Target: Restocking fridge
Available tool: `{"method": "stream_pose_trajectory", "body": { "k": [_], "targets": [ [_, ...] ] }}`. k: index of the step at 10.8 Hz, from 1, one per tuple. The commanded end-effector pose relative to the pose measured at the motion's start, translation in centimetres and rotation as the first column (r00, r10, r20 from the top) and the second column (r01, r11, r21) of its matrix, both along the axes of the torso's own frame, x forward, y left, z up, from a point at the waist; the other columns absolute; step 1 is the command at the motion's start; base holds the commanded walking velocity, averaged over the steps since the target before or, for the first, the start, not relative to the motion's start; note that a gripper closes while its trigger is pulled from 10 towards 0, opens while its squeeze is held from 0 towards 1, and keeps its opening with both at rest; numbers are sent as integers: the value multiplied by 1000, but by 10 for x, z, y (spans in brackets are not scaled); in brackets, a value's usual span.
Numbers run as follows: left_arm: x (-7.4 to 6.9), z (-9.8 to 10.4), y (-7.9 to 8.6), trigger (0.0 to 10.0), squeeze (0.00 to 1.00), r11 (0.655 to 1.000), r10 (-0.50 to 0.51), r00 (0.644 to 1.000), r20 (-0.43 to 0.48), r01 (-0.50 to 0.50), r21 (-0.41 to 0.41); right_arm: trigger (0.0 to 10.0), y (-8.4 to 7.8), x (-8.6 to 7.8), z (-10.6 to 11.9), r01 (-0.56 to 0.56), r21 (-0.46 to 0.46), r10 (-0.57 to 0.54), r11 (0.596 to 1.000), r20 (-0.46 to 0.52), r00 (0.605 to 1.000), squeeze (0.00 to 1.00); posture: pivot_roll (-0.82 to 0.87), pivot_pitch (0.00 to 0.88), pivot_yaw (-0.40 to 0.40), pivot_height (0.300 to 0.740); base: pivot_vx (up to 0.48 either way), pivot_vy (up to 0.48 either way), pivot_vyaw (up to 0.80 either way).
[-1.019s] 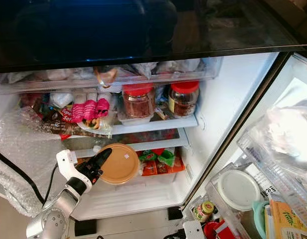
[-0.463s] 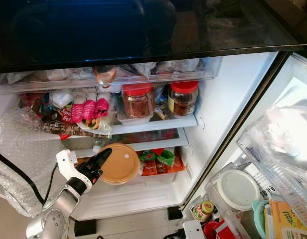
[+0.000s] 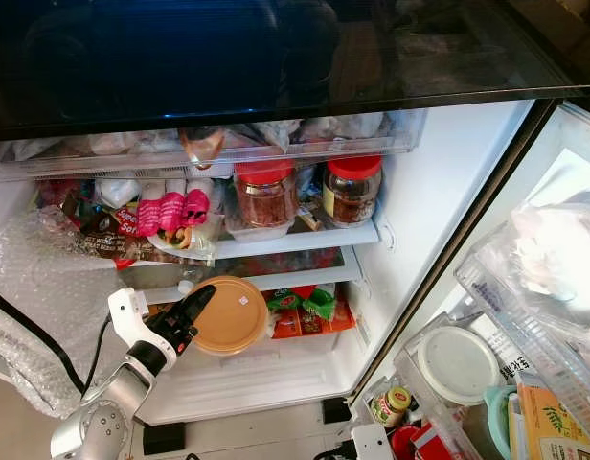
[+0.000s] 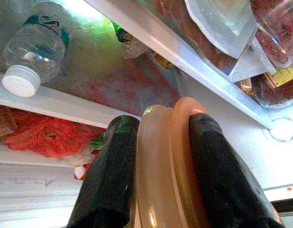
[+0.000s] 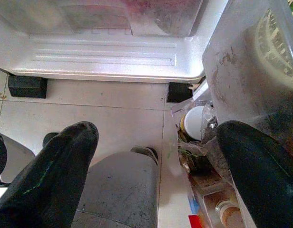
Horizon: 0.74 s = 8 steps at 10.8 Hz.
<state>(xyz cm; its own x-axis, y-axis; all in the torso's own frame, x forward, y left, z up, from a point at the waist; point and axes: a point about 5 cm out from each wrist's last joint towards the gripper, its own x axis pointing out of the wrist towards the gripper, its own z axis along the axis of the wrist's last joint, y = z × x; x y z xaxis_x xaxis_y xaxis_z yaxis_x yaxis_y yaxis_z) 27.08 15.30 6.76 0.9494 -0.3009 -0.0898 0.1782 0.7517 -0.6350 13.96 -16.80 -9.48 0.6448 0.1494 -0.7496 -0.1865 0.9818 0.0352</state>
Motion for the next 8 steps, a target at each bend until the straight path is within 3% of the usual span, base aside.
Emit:
{"method": "stream_pose_trajectory", "body": {
  "k": [1,2,3,5,8],
  "targets": [
    [1,4,1,10000,0,1000,-1,1000,23,1,1,10000,-4,-1,0,19,-16,-19,1000,4,1000,0,-189,74,-34,740,0,0,0],
    [0,0,-2,10000,0,999,-19,1000,-5,20,48,10000,-20,42,30,-41,-4,41,999,252,967,0,-186,75,-34,740,0,0,0],
    [0,-1,-2,10000,0,998,-21,1000,-8,21,54,10000,-22,46,34,-49,-4,49,999,278,959,0,-186,75,-34,740,0,0,0],
    [-1,-2,-5,10000,0,997,-36,999,-16,36,66,10000,-22,48,35,-50,-4,49,999,281,958,0,-186,75,-32,740,0,441,0],
    [-1,-2,-4,10000,0,996,-35,999,-9,35,80,10000,-24,49,37,-47,-5,47,999,291,956,0,-184,76,-32,740,0,0,0]
  ]
}}
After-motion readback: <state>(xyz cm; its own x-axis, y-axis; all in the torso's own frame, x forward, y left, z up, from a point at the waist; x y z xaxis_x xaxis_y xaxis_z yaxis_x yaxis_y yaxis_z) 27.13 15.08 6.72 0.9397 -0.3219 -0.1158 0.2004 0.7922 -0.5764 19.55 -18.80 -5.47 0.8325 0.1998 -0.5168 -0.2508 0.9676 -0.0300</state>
